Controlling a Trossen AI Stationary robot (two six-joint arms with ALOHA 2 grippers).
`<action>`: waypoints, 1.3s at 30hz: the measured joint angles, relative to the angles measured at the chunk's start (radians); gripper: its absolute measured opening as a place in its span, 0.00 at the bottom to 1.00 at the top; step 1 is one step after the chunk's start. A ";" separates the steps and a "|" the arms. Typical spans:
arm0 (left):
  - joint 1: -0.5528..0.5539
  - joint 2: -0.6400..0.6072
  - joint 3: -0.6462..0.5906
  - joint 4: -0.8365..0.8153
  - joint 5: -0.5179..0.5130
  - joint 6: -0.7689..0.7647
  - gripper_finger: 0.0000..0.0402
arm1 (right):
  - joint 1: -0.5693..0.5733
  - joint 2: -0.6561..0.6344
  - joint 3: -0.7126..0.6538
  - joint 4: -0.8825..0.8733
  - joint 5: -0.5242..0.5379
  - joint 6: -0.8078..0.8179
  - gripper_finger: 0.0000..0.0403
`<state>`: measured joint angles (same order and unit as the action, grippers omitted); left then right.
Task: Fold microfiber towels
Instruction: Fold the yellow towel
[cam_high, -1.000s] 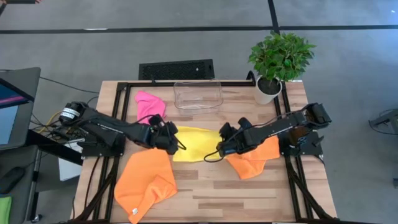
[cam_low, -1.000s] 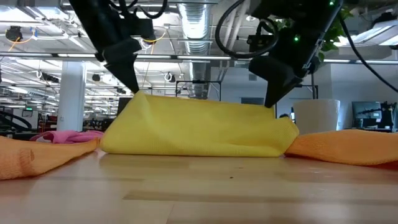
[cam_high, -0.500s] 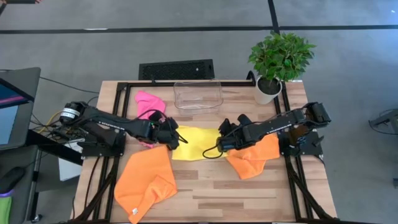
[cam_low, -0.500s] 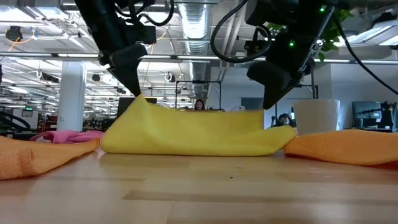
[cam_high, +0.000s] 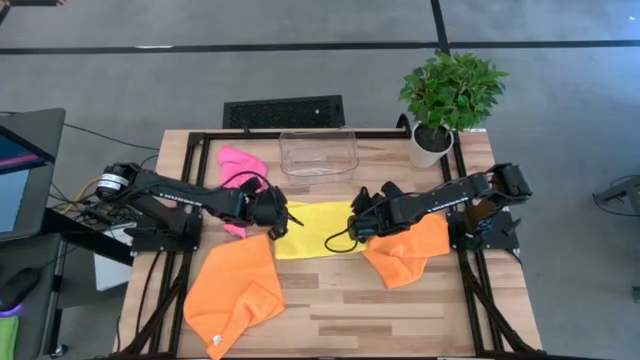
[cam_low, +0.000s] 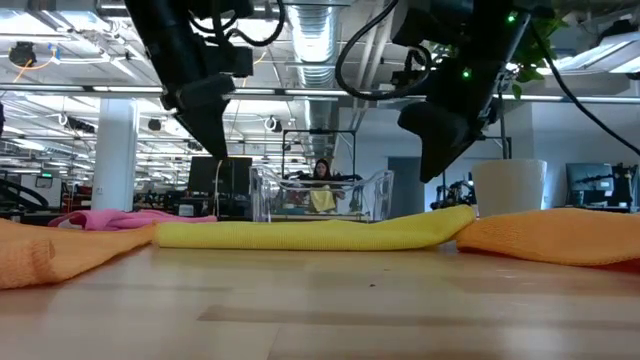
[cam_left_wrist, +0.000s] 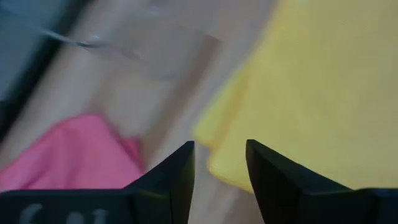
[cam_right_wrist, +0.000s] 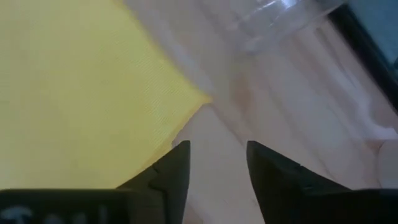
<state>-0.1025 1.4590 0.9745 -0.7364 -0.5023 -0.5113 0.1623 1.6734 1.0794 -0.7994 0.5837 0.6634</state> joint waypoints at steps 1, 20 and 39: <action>-0.010 0.000 0.000 0.002 0.043 0.021 0.35 | 0.003 -0.002 0.000 0.007 -0.033 -0.025 0.47; -0.337 0.001 -0.171 0.363 0.127 0.159 0.34 | 0.149 -0.002 0.000 0.173 -0.268 -0.306 0.44; -0.359 0.038 -0.389 0.645 0.026 0.203 0.34 | 0.189 -0.002 0.000 0.215 -0.268 -0.297 0.43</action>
<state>-0.4614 1.4969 0.5850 -0.0916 -0.4760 -0.3084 0.3509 1.6714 1.0794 -0.5840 0.3161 0.3660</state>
